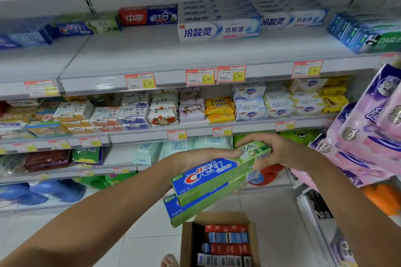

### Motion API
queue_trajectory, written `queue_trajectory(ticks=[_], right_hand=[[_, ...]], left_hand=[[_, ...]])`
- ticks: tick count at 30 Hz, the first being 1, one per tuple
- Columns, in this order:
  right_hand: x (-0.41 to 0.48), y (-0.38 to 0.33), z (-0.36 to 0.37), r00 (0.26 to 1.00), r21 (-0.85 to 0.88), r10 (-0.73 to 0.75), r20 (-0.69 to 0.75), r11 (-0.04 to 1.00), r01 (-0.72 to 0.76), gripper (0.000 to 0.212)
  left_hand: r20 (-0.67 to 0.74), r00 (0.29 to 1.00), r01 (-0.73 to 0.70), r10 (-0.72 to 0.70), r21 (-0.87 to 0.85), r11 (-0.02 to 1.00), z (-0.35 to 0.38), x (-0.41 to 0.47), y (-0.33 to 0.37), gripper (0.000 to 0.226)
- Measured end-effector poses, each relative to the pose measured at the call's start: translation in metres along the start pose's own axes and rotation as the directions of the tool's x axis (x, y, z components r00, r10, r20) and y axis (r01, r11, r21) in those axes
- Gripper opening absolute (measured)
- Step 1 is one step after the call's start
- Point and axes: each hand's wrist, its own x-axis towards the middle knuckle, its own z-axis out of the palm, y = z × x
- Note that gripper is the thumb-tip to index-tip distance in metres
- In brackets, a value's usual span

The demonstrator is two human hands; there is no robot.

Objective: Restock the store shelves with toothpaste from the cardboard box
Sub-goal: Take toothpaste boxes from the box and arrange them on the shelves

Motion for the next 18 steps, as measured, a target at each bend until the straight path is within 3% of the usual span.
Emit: queue_trajectory(ticks=[3, 6, 10, 14, 18], right_hand=[[-0.001, -0.017, 0.000, 1.000, 0.002, -0.008, -0.014, 1.000, 0.008, 0.060], [0.009, -0.031, 0.001, 0.994, 0.259, 0.110, 0.005, 0.960, -0.107, 0.080], [0.030, -0.055, 0.009, 0.968, 0.458, 0.251, 0.012, 0.859, -0.228, 0.056], [0.043, -0.071, 0.018, 0.962, 0.599, 0.274, 0.019, 0.767, -0.230, 0.040], [0.045, -0.087, 0.011, 0.967, 0.629, 0.253, -0.040, 0.758, -0.173, 0.039]], left_hand=[[-0.005, 1.000, 0.021, -0.020, 0.087, 0.996, 0.001, -0.009, 0.010, 0.031], [-0.104, 0.993, -0.034, 0.053, 0.180, 0.983, -0.001, -0.023, 0.028, 0.034], [-0.208, 0.971, -0.070, 0.115, 0.210, 0.975, -0.007, -0.048, 0.050, 0.031], [-0.251, 0.959, -0.108, 0.134, 0.113, 0.988, -0.015, -0.068, 0.054, 0.033], [-0.310, 0.943, -0.181, 0.118, -0.182, 0.967, -0.027, -0.102, 0.039, 0.049]])
